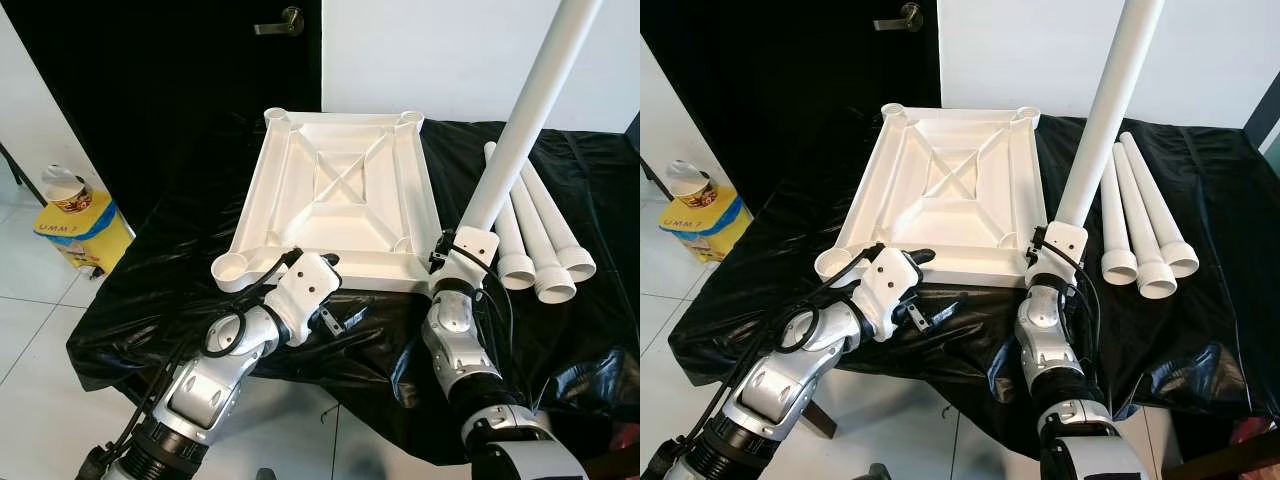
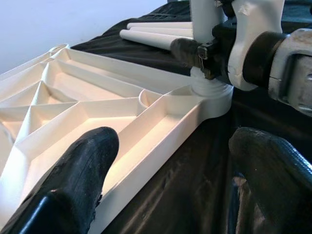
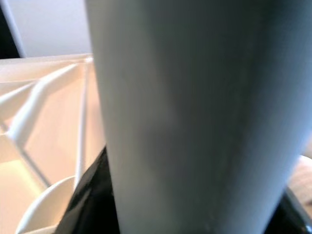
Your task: Building children table
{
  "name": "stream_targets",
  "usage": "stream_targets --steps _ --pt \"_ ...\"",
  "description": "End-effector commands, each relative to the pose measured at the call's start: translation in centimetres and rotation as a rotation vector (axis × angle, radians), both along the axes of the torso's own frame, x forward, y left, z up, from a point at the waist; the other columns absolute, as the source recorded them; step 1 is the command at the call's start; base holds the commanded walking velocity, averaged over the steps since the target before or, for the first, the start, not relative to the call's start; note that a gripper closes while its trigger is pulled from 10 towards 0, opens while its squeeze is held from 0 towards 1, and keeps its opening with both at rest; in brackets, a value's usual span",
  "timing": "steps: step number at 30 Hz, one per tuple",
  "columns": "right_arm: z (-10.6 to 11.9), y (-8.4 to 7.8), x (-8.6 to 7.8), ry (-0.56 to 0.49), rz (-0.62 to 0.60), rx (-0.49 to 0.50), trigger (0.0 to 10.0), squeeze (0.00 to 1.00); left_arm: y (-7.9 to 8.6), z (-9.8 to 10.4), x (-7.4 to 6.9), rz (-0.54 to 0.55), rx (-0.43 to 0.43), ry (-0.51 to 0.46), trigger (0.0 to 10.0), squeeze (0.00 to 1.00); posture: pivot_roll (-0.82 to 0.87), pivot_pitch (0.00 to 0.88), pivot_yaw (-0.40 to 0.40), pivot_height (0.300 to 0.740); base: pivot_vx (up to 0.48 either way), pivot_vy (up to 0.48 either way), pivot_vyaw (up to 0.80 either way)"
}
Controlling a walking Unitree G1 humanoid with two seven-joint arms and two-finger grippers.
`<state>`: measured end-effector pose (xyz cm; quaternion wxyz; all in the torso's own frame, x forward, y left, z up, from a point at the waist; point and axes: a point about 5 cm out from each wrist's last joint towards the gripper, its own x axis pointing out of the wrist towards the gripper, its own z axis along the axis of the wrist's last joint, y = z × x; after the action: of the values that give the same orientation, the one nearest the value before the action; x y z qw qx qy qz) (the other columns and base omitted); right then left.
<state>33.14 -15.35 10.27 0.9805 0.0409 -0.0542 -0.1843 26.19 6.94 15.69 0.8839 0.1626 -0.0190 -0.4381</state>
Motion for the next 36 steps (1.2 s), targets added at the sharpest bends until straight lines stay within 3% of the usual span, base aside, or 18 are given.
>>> stream_targets --steps 1,6,10,11,12,15,19,20,21,29,33,34,36 --pt "-2.5 -0.4 -1.1 0.095 0.011 0.048 10.0 1.0 -0.3 -0.2 -0.3 -0.038 0.024 0.008 10.0 0.0 0.05 0.0 -0.007 0.74 0.0 0.0 0.0" --pt "-0.8 -0.6 -0.8 -0.01 0.174 0.006 10.0 1.0 -0.6 -0.1 -0.4 -0.053 0.012 0.01 10.0 0.0 0.04 0.001 -0.013 0.74 0.0 0.0 0.0" --pt "-0.5 -0.8 -0.8 -0.023 0.196 -0.014 10.0 1.0 -0.6 -0.1 -0.5 -0.057 0.009 0.009 10.0 0.0 0.04 0.003 -0.013 0.74 0.0 0.0 0.0" --pt "-0.4 -1.3 -0.9 -0.028 0.264 -0.03 10.0 0.25 -0.8 -0.1 -0.5 -0.063 0.007 0.008 10.0 0.0 0.03 0.004 -0.019 0.74 0.0 0.0 0.0" --pt "-0.4 -1.7 -1.0 -0.026 0.333 -0.052 10.0 0.0 -0.9 -0.1 -0.5 -0.067 0.006 0.007 10.0 0.0 0.02 0.004 -0.022 0.74 0.0 0.0 0.0" --pt "-0.4 -2.0 -1.1 -0.023 0.387 -0.066 10.0 0.0 -1.1 -0.1 -0.4 -0.07 0.006 0.005 10.0 0.0 0.02 0.004 -0.024 0.74 0.0 0.0 0.0" --pt "-0.5 -2.6 -0.9 0.018 0.625 -0.12 10.0 0.0 -1.2 0.1 -0.1 -0.07 0.003 -0.003 10.0 0.0 0.02 0.01 -0.027 0.74 0.0 0.0 0.0" --pt "-0.5 -2.6 -0.9 0.018 0.625 -0.12 10.0 0.0 -1.2 0.1 -0.1 -0.07 0.003 -0.003 10.0 0.0 0.02 0.01 -0.027 0.74 0.0 0.0 0.0" --pt "-0.2 -2.8 -0.5 0.036 0.722 -0.148 10.0 0.0 -1.2 0.1 0.0 -0.071 0.003 -0.005 10.0 0.0 0.02 0.011 -0.026 0.74 0.0 0.0 0.0" --pt "1.5 -2.5 1.4 0.071 0.882 -0.264 10.0 0.0 -1.6 0.1 -0.4 -0.09 0.013 -0.005 10.0 0.0 0.03 0.021 -0.021 0.74 0.0 0.0 0.0" --pt "1.6 -2.5 1.6 0.075 0.89 -0.271 10.0 0.0 -1.7 0.2 -0.4 -0.093 0.011 -0.002 10.0 0.0 0.03 0.021 -0.021 0.74 0.0 0.0 0.0" --pt "1.4 -2.5 1.6 0.092 0.893 -0.283 4.1 0.0 -1.8 0.1 -0.5 -0.098 0.014 0.003 10.0 0.0 0.04 0.022 -0.022 0.74 0.0 0.0 0.0" --pt "1.4 -2.5 1.6 0.092 0.893 -0.283 4.1 0.0 -1.8 0.1 -0.5 -0.098 0.014 0.003 10.0 0.0 0.04 0.022 -0.022 0.74 0.0 0.0 0.0"
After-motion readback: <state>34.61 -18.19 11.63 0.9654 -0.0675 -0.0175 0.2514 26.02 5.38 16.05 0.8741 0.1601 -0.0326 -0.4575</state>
